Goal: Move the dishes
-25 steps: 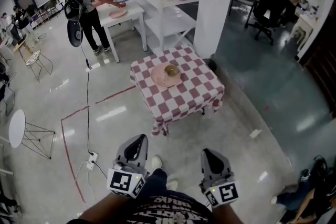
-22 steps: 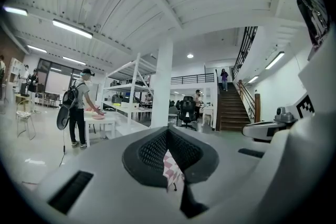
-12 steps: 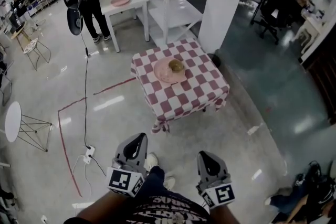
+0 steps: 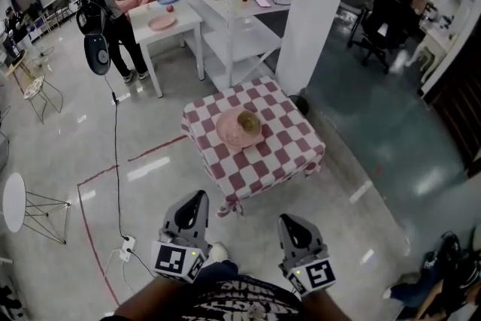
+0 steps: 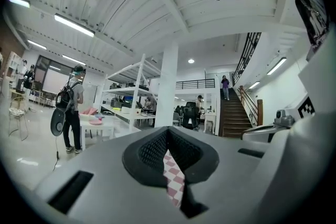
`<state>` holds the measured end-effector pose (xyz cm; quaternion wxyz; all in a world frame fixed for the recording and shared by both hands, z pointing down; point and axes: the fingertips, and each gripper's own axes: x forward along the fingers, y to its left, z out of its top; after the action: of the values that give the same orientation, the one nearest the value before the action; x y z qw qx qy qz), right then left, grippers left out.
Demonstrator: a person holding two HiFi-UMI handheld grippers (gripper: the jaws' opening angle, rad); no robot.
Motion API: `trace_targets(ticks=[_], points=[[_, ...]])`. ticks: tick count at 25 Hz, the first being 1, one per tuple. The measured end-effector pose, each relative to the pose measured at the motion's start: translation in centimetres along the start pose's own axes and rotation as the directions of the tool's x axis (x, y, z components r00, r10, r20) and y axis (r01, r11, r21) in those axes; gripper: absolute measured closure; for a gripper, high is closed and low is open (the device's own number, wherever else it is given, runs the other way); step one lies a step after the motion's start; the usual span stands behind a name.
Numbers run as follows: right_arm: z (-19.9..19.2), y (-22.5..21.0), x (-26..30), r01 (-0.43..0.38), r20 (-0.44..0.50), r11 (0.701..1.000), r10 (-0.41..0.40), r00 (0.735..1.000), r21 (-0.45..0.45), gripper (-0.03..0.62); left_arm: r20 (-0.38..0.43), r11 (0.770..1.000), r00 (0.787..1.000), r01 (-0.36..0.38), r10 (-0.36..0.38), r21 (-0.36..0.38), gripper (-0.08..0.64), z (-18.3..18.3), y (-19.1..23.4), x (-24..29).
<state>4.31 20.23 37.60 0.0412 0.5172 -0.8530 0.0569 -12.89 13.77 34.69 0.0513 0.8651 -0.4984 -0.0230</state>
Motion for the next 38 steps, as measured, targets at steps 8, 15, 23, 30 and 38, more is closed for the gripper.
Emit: trace_targets(ticks=[8, 15, 23, 30, 38], points=[[1.8, 0.5, 4.8, 0.029, 0.024, 0.999, -0.028, 0.999, -0.04, 0.557, 0.026, 0.998, 0.998, 0.056, -0.055, -0.025, 0.529, 0.4, 3.7, 2.9], [2.2, 0.9, 6.6, 0.029, 0.01, 0.998, -0.028, 1.0, -0.063, 0.557, 0.017, 0.998, 0.999, 0.044, -0.044, -0.052, 0.529, -0.2, 6.3, 3.8], [1.7, 0.7, 9.6, -0.012, -0.009, 0.998, 0.011, 1.0, -0.054, 0.557, 0.003, 0.998, 1.0, 0.003, -0.003, -0.056, 0.529, -0.8, 8.3, 4.3], [0.3, -0.8, 13.2, -0.062, -0.034, 0.998, 0.062, 0.998, -0.005, 0.557, -0.042, 0.997, 0.997, -0.062, 0.06, -0.041, 0.529, -1.9, 10.3, 5.8], [-1.2, -4.2, 17.3, -0.104, -0.062, 0.994, 0.106, 0.992, 0.034, 0.557, -0.066, 0.995, 0.994, -0.092, 0.089, -0.03, 0.529, -3.2, 11.2, 10.0]])
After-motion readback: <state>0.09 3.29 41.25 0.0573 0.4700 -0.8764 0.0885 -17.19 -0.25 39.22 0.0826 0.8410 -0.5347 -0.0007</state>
